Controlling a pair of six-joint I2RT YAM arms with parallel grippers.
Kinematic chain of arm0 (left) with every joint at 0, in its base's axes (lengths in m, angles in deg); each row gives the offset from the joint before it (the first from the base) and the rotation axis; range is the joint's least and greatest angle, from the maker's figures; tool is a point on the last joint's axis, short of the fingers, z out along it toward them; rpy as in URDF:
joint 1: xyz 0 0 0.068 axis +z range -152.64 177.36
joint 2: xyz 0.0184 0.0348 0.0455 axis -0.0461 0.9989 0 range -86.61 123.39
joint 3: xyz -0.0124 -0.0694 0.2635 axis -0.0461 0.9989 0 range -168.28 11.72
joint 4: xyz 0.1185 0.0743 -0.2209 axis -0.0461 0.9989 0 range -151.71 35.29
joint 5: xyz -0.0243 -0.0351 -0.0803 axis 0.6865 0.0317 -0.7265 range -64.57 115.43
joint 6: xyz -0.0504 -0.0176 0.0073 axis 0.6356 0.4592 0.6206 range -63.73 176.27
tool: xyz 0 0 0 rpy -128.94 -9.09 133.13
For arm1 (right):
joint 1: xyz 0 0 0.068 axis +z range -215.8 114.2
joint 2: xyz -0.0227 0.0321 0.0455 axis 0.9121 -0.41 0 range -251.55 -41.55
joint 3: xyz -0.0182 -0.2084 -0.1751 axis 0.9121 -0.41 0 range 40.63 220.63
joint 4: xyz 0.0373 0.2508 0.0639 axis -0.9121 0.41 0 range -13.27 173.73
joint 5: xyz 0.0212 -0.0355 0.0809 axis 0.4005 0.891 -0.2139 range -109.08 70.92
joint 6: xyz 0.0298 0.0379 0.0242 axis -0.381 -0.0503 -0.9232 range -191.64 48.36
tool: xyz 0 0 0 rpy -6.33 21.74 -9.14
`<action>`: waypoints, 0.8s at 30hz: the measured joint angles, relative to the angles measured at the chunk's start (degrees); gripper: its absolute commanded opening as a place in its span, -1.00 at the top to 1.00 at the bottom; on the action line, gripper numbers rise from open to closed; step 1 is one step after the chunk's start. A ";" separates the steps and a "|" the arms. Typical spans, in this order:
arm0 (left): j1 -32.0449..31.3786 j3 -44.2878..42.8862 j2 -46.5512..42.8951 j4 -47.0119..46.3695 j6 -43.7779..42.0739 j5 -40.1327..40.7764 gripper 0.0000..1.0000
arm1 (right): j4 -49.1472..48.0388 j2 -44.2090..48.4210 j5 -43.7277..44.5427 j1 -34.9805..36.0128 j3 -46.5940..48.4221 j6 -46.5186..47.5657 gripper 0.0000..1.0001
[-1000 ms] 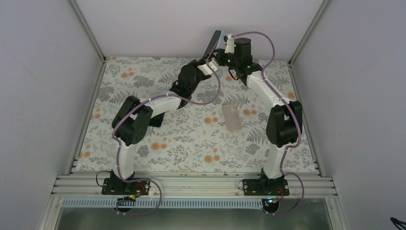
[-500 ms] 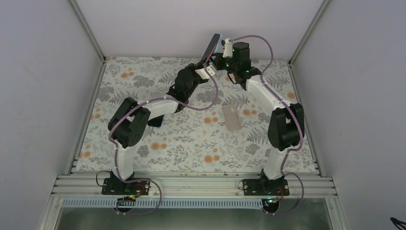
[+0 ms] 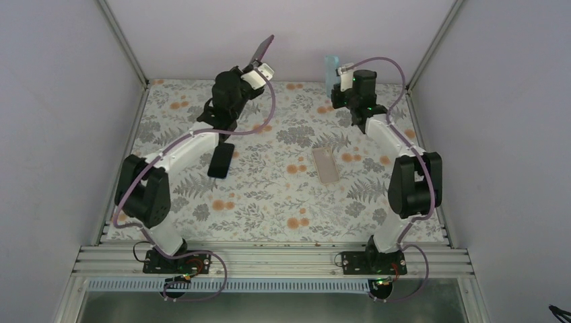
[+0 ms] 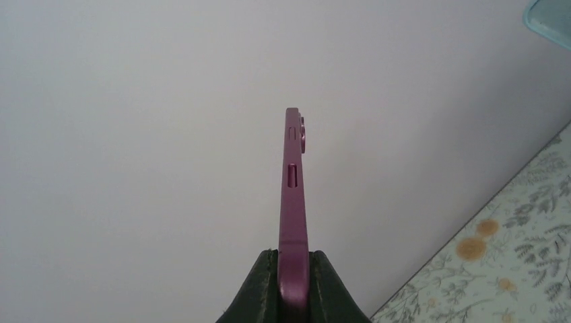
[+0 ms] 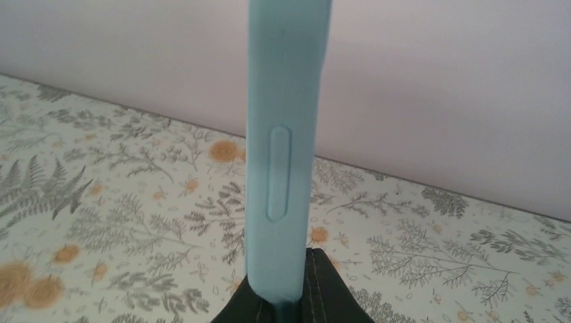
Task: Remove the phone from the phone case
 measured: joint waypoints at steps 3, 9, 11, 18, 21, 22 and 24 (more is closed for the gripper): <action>-0.72 0.66 -3.52 4.61 -2.29 0.72 0.95 | 4.44 0.37 -4.57 -2.67 0.83 1.73 0.93; -5.03 7.28 -9.03 19.65 -8.44 4.63 0.95 | 21.09 0.37 -18.14 -9.14 5.35 7.17 0.93; -7.78 9.60 -8.87 25.18 -9.42 7.32 0.95 | 28.00 0.09 -21.73 -11.15 6.36 9.75 0.93; -22.88 24.50 -4.20 34.01 -12.76 22.51 0.95 | 51.80 -9.84 -39.01 -22.71 8.33 21.55 0.92; -26.95 24.22 -3.61 34.69 -12.02 26.82 0.95 | 57.68 -14.27 -40.52 -27.96 5.42 25.99 0.93; -28.04 23.69 -2.80 35.60 -11.34 28.15 0.95 | 59.14 -14.80 -40.30 -29.46 3.67 27.28 0.92; -29.70 22.29 -0.61 37.07 -9.44 30.62 0.85 | 61.57 -14.97 -39.93 -31.17 1.03 29.22 0.92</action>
